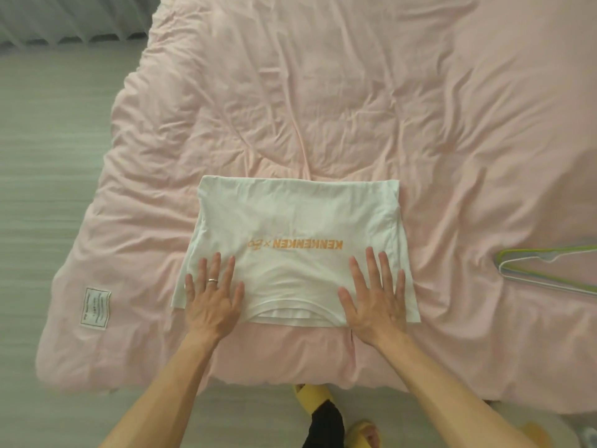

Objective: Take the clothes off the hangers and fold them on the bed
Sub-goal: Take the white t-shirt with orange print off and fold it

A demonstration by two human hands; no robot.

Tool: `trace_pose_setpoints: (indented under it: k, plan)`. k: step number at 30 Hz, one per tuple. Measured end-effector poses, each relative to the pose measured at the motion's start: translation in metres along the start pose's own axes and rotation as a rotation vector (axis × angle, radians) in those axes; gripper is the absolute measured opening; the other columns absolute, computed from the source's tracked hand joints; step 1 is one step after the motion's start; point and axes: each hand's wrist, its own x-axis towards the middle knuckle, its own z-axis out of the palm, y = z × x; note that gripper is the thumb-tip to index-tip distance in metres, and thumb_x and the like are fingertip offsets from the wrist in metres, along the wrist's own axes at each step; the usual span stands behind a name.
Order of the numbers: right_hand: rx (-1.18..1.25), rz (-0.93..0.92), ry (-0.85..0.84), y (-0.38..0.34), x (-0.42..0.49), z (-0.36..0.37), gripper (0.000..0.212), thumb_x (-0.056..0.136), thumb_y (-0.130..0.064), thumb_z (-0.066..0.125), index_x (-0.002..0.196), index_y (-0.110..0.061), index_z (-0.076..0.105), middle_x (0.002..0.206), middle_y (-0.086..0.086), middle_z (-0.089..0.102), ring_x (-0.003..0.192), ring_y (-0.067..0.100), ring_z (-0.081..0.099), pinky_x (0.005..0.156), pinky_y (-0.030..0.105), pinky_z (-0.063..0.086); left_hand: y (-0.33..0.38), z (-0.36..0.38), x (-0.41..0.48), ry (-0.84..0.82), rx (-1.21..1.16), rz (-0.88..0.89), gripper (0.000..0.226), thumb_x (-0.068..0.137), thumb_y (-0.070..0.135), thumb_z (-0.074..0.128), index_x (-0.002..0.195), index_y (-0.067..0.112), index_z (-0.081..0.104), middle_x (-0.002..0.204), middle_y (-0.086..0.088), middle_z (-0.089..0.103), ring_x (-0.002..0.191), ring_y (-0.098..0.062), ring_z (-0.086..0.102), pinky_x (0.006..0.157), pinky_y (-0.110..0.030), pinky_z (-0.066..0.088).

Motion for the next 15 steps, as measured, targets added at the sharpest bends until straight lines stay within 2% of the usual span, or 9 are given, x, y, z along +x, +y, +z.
trace_pose_setpoints:
  k: [2,4,6,8,10,12,14,15]
  plan:
    - [-0.019,-0.031,-0.068,-0.006,0.025,0.004,0.068,0.098,-0.063,0.015,0.158,-0.033,0.000,0.167,0.001,-0.014,0.152,0.021,-0.019,0.121,0.053,-0.010,-0.008,0.008,0.004,-0.031,0.004,-0.081,0.066,0.095,0.063,0.005,0.156,0.040,-0.009,0.166,0.007,-0.013,0.152,-0.029,-0.018,0.121,-0.046,-0.012]
    - [-0.036,-0.007,-0.182,-0.003,0.043,0.012,0.069,0.095,-0.066,0.007,0.154,-0.038,-0.017,0.162,-0.001,-0.030,0.147,0.020,-0.032,0.119,0.052,-0.018,-0.018,0.015,0.009,-0.073,-0.051,-0.249,0.063,0.100,0.062,0.013,0.155,0.044,-0.010,0.166,0.007,-0.017,0.151,-0.035,-0.019,0.121,-0.049,-0.011]
    - [-0.059,0.069,-0.254,0.013,0.050,0.019,0.070,0.095,-0.068,0.003,0.153,-0.038,-0.023,0.160,-0.001,-0.034,0.147,0.020,-0.034,0.119,0.051,-0.018,-0.024,0.017,0.012,-0.091,-0.113,-0.360,0.064,0.101,0.059,0.015,0.156,0.040,-0.013,0.166,0.003,-0.019,0.151,-0.034,-0.018,0.121,-0.050,-0.011]
    - [-0.013,0.184,-0.317,0.030,0.054,0.022,0.074,0.096,-0.068,0.008,0.155,-0.032,-0.020,0.162,0.000,-0.030,0.149,0.020,-0.028,0.121,0.051,-0.012,-0.026,0.016,0.013,-0.075,-0.110,-0.416,0.067,0.102,0.057,0.016,0.158,0.032,-0.012,0.166,-0.001,-0.018,0.153,-0.029,-0.016,0.122,-0.050,-0.010]
    - [0.047,0.268,-0.302,0.042,0.049,0.016,0.077,0.099,-0.064,0.017,0.159,-0.024,-0.010,0.166,0.003,-0.021,0.152,0.024,-0.016,0.123,0.050,-0.005,-0.019,0.013,0.006,-0.055,-0.131,-0.475,0.071,0.103,0.054,0.018,0.160,0.020,-0.006,0.166,-0.004,-0.016,0.153,-0.024,-0.014,0.122,-0.051,-0.009]
    - [0.128,0.293,-0.166,0.050,0.052,0.007,0.074,0.101,-0.052,0.036,0.160,-0.013,0.013,0.167,0.013,0.003,0.151,0.033,0.009,0.122,0.051,0.012,0.003,0.015,-0.008,0.023,-0.227,-0.543,0.072,0.103,0.050,0.023,0.160,0.013,-0.001,0.167,-0.006,-0.012,0.154,-0.024,-0.011,0.122,-0.053,-0.006]
    - [0.247,0.307,-0.018,0.055,0.068,-0.008,0.061,0.095,-0.039,0.056,0.144,-0.005,0.043,0.152,0.022,0.037,0.133,0.043,0.040,0.109,0.052,0.033,0.037,0.018,-0.025,0.071,-0.387,-0.671,0.073,0.102,0.048,0.033,0.161,0.015,0.003,0.167,-0.011,-0.002,0.153,-0.028,-0.002,0.121,-0.055,0.002]
    - [0.300,0.349,0.017,0.057,0.075,-0.014,0.055,0.092,-0.036,0.061,0.135,-0.004,0.050,0.140,0.024,0.047,0.123,0.045,0.048,0.101,0.051,0.039,0.056,0.018,-0.033,0.093,-0.466,-0.734,0.074,0.101,0.048,0.038,0.161,0.017,0.007,0.166,-0.014,0.007,0.152,-0.031,0.007,0.120,-0.056,0.008]
